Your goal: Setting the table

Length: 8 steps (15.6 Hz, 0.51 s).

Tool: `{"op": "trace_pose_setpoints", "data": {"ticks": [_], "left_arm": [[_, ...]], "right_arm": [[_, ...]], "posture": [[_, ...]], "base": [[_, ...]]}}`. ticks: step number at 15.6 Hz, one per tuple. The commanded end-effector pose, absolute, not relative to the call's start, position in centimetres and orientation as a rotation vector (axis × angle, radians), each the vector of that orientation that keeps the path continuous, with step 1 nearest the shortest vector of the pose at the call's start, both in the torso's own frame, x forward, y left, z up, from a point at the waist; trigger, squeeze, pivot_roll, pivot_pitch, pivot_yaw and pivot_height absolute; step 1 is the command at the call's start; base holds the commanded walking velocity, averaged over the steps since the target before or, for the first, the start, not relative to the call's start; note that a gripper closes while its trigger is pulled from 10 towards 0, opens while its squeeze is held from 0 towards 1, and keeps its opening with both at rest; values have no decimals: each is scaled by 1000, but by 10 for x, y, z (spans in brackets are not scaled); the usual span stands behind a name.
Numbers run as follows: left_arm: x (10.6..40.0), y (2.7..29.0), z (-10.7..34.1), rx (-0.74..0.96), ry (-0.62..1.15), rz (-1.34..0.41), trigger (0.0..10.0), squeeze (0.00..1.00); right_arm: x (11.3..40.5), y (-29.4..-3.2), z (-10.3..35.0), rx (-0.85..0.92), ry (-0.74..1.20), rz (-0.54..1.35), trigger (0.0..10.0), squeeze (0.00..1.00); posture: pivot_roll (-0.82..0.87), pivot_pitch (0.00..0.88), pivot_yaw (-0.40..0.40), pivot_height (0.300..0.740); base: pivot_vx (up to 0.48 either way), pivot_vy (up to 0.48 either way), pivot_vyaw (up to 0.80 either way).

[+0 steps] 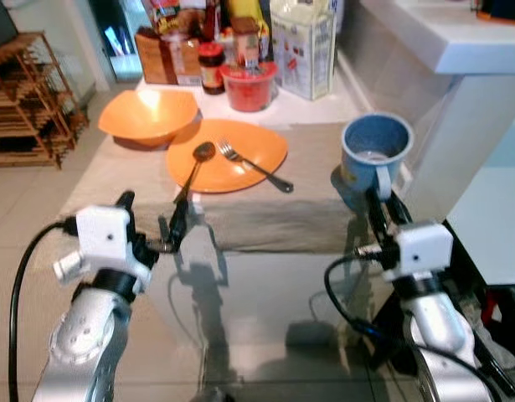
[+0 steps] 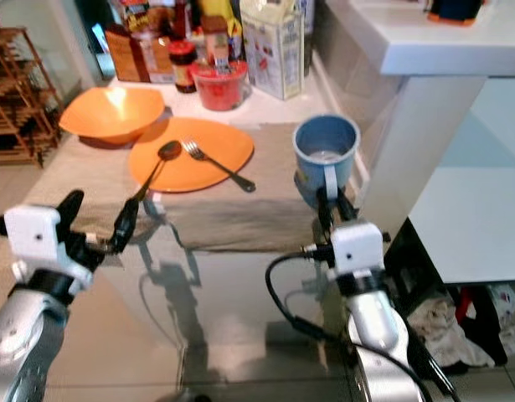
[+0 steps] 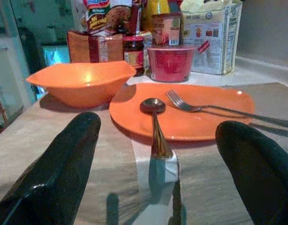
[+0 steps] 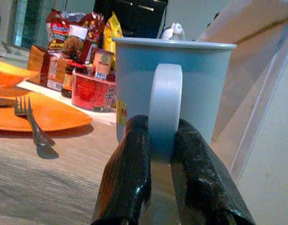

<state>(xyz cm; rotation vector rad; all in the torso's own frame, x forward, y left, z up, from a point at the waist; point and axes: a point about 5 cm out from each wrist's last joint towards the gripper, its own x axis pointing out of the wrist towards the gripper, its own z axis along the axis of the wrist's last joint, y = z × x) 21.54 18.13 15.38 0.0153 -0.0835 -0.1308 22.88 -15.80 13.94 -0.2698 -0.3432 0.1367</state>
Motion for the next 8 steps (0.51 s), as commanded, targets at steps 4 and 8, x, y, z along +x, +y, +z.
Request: {"op": "trace_pose_setpoints", "data": {"ticks": [4, 8], "left_arm": [[214, 178, 142, -16, -54, -119, 10000, 0], [223, 179, 144, -7, -79, -111, 10000, 0]], "right_arm": [[231, -162, 135, -257, -302, 132, 0, 0], [239, -162, 136, -257, -293, 143, 0, 0]], "posture": [[-24, 0, 33, 740], [-27, 0, 33, 740]], "base": [[0, 0, 0], [0, 0, 0]]}}
